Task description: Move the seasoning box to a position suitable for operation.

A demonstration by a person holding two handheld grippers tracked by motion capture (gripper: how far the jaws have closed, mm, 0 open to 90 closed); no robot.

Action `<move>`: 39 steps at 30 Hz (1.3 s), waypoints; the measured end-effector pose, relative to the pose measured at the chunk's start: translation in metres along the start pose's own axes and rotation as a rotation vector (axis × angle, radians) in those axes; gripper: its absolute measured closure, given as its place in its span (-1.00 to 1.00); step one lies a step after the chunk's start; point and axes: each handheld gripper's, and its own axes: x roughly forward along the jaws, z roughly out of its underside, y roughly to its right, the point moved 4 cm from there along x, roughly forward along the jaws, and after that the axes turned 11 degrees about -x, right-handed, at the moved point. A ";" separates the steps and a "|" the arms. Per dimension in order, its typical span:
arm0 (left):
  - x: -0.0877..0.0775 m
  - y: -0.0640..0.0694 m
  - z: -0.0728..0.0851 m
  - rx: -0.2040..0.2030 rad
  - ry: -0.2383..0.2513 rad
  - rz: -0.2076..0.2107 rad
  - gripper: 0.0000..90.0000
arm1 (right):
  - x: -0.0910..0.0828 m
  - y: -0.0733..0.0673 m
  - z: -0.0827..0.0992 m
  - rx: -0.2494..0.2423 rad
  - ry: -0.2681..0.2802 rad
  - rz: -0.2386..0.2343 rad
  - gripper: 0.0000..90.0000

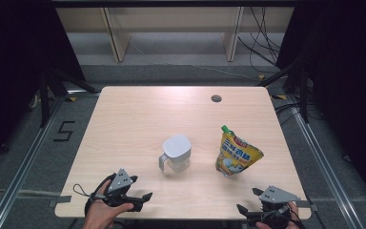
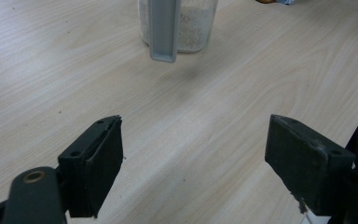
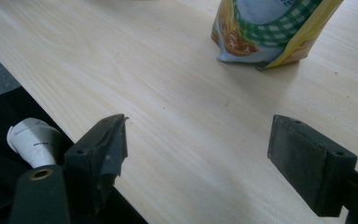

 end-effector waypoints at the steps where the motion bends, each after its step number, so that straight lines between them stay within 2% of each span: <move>1: 0.000 0.000 0.000 0.004 -0.006 -0.003 -0.59 | -0.001 -0.002 0.000 0.027 -0.008 0.006 -0.56; 6: 0.000 -0.002 0.000 0.011 -0.006 -0.012 -0.58 | 0.000 -0.001 -0.001 0.000 0.006 0.012 -0.59; 8: 0.001 0.000 0.000 0.000 0.009 -0.015 -0.60 | 0.000 -0.001 -0.002 -0.003 0.010 0.010 -0.61; 9: 0.000 -0.002 0.001 0.025 -0.010 -0.015 -0.61 | 0.001 -0.001 -0.002 0.001 0.017 -0.007 -0.61; 11: 0.002 -0.002 0.000 0.049 -0.012 -0.025 -0.63 | -0.001 0.000 -0.002 -0.009 0.017 0.022 -0.64; 14: 0.004 0.000 0.001 0.033 -0.017 -0.033 -0.61 | -0.001 0.000 -0.002 -0.003 0.013 0.023 -0.63; 15: 0.004 0.000 0.000 0.037 -0.016 -0.034 -0.60 | -0.001 -0.001 -0.002 0.007 0.010 0.007 -0.63; 16: 0.004 -0.001 -0.001 0.051 -0.010 -0.033 -0.60 | 0.000 -0.001 -0.002 0.010 0.009 0.018 -0.63; 17: 0.004 -0.001 -0.003 0.039 0.002 -0.033 -0.60 | 0.001 0.000 -0.001 -0.006 0.008 0.019 -0.63; 18: 0.005 -0.001 -0.004 0.015 0.012 -0.046 -0.59 | 0.000 0.000 -0.001 0.004 0.006 0.017 -0.63; 19: 0.005 -0.002 -0.008 0.045 0.015 -0.043 -0.58 | 0.000 0.000 -0.002 -0.004 0.017 0.022 -0.65; 20: 0.005 -0.002 -0.008 0.045 0.015 -0.043 -0.58 | 0.001 0.000 -0.002 -0.009 0.025 0.007 -0.65; 21: 0.007 -0.002 -0.010 0.036 0.023 -0.047 -0.58 | 0.001 0.000 -0.002 -0.009 0.025 0.007 -0.65; 22: 0.009 0.000 -0.012 0.010 0.034 -0.053 -0.54 | 0.000 0.000 -0.002 -0.005 0.023 0.029 -0.65; 23: 0.010 -0.001 -0.015 0.022 0.034 -0.050 -0.54 | 0.000 0.000 -0.002 -0.005 0.023 0.029 -0.65; 24: 0.012 -0.002 -0.019 0.046 0.039 -0.056 -0.53 | 0.001 -0.001 -0.002 0.012 0.025 0.007 -0.65; 25: 0.015 0.000 -0.021 0.003 0.058 -0.053 -0.52 | 0.000 0.001 -0.003 -0.011 0.028 0.021 -0.65; 26: 0.017 -0.002 -0.024 0.023 0.049 -0.064 -0.51 | 0.000 0.002 -0.002 -0.002 0.036 0.029 -0.66; 28: 0.023 -0.002 -0.028 0.029 0.068 -0.054 -0.48 | -0.001 0.004 -0.002 -0.001 0.046 0.045 -0.66; 29: 0.027 0.001 -0.030 -0.003 0.081 -0.056 -0.48 | -0.002 0.003 -0.002 0.014 0.046 0.039 -0.66; 30: 0.030 0.002 -0.031 -0.010 0.070 -0.055 -0.48 | -0.003 0.002 -0.002 0.033 0.045 0.040 -0.66; 31: 0.034 0.003 -0.032 0.002 0.072 -0.058 -0.46 | -0.002 0.005 -0.003 -0.010 0.059 0.047 -0.66; 32: 0.041 0.005 -0.037 0.010 0.086 -0.065 -0.44 | -0.004 0.003 -0.002 0.037 0.042 0.043 -0.66; 34: 0.044 0.005 -0.039 0.016 0.080 -0.062 -0.44 | -0.002 0.003 -0.003 0.030 0.063 0.036 -0.65; 35: 0.047 0.007 -0.040 0.002 0.078 -0.065 -0.42 | -0.002 0.003 -0.002 0.033 0.062 0.036 -0.65; 37: 0.054 0.008 -0.044 0.014 0.080 -0.071 -0.34 | -0.003 0.005 -0.003 0.013 0.064 0.050 -0.65; 38: 0.057 0.008 -0.045 0.037 0.081 -0.082 -0.31 | -0.003 0.005 -0.002 0.016 0.062 0.051 -0.65; 39: 0.060 0.009 -0.046 0.033 0.090 -0.083 -0.27 | -0.003 0.005 -0.002 0.025 0.071 0.044 -0.65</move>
